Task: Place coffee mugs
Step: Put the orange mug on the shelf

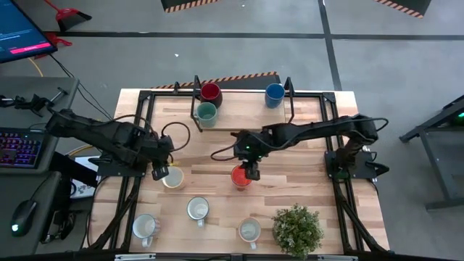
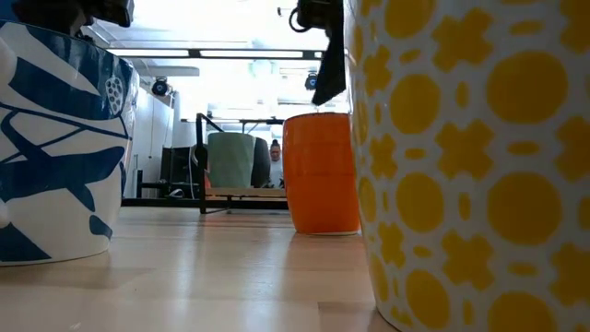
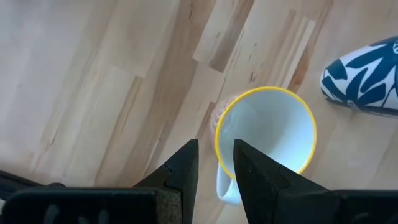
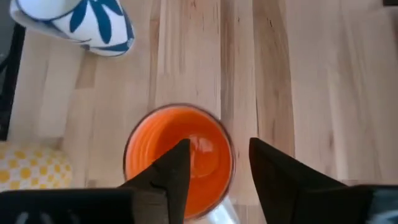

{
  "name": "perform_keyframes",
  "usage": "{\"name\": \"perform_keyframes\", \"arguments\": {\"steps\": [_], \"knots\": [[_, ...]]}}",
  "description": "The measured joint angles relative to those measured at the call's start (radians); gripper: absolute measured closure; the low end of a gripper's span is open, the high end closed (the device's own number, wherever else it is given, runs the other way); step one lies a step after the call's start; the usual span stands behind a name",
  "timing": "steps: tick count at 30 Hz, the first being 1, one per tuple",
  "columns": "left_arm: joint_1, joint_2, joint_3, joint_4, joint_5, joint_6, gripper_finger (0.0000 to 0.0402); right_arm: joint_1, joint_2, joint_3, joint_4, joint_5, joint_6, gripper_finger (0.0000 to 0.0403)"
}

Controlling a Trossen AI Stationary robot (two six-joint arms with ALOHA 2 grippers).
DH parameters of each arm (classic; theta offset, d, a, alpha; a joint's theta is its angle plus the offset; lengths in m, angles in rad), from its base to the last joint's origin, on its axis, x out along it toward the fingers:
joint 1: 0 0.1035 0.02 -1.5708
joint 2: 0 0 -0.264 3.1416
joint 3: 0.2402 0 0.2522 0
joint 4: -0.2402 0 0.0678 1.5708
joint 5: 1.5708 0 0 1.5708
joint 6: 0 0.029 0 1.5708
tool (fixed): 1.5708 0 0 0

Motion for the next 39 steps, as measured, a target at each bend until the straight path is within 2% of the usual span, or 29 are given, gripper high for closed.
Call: {"name": "perform_keyframes", "arguments": {"steps": [8, 12, 22, 39], "knots": [[0.0, -0.028, -0.001, -0.035, -0.02, 0.034, 0.0311, 0.001, 0.068, 0.023, -0.051, 0.0, -0.01, 0.0256], [0.0, -0.034, -0.001, -0.046, -0.036, 0.061, 0.0311, 0.001, 0.084, 0.022, -0.049, 0.027, 0.009, 0.0256], [0.0, -0.032, -0.001, -0.045, -0.047, 0.079, 0.0311, 0.001, 0.127, 0.022, -0.034, 0.015, -0.003, 0.0256], [0.0, -0.032, -0.001, -0.044, -0.064, 0.105, 0.0311, 0.002, 0.168, 0.022, 0.02, 0.004, -0.203, 0.0256]]}}
